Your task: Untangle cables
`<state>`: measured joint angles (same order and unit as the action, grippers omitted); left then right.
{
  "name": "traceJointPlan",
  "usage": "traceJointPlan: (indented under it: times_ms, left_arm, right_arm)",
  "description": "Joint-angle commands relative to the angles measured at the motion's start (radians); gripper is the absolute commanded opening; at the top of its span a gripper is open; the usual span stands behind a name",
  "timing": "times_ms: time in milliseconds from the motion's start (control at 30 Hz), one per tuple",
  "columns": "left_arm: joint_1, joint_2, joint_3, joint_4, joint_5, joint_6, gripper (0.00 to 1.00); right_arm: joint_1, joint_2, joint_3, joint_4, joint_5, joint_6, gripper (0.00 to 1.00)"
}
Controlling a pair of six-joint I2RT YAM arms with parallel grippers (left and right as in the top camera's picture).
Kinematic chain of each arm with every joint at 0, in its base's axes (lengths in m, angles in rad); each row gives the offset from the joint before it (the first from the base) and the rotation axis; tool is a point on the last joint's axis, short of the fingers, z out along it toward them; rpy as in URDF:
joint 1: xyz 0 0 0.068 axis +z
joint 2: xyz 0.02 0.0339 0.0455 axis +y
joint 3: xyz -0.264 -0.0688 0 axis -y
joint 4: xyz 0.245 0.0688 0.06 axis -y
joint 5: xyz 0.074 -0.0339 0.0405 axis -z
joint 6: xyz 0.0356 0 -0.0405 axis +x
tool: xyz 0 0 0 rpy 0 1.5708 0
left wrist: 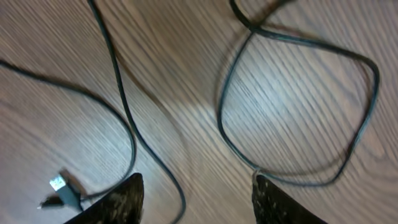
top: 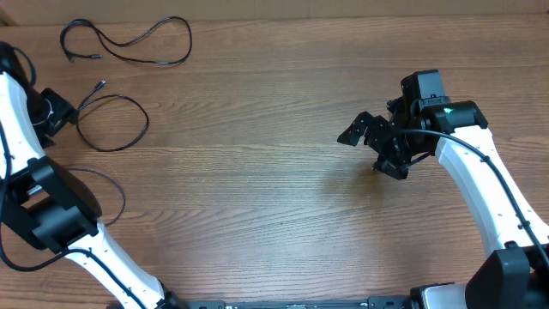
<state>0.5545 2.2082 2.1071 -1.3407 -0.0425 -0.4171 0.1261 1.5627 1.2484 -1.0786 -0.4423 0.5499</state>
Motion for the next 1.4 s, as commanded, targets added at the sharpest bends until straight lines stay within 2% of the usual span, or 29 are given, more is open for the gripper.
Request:
traceJointPlan:
  times_ms: [0,100,200,333,467,700,933,1067,1133,1167,1367]
  left_arm:
    - [0.023,0.035,-0.068,0.033,-0.021,-0.018,0.55]
    - [0.043,0.056,-0.106,0.066,-0.02,-0.018,0.56]
    - [0.069,0.08,-0.117,0.071,-0.01,-0.033,0.62]
    - [0.092,0.109,-0.118,0.071,0.0,-0.034,0.59]
    - [0.101,0.128,-0.125,0.104,0.051,-0.032,0.48]
    - [0.107,0.128,-0.159,0.144,0.05,-0.033,0.44]
    - [0.12,0.128,-0.224,0.175,0.051,-0.033,0.47]
    - [0.135,0.128,-0.257,0.195,0.05,-0.033,0.34]
    - [0.142,0.128,-0.257,0.206,0.05,-0.032,0.23]
    - [0.151,0.128,-0.257,0.21,0.05,-0.033,0.12]
    - [0.183,0.127,-0.257,0.204,0.056,-0.09,0.04]
  right_arm:
    - [0.005,-0.001,0.021,-0.001,-0.009,0.003,1.0]
    - [0.005,-0.001,0.021,-0.012,-0.009,0.003,1.0]
    - [0.005,-0.001,0.021,-0.017,-0.009,0.003,1.0]
    - [0.005,-0.001,0.021,-0.016,-0.008,0.029,1.0]
    - [0.005,-0.001,0.021,-0.015,-0.008,0.029,1.0]
    - [0.005,-0.001,0.021,-0.029,-0.008,0.029,1.0]
    - [0.005,-0.001,0.021,-0.03,-0.009,0.053,1.0]
    - [0.005,-0.001,0.021,-0.038,-0.009,0.052,1.0]
    - [0.005,-0.001,0.021,-0.038,-0.009,0.052,1.0]
    - [0.005,-0.001,0.021,-0.038,-0.008,0.052,1.0]
    - [0.005,-0.001,0.021,-0.037,-0.008,0.052,1.0]
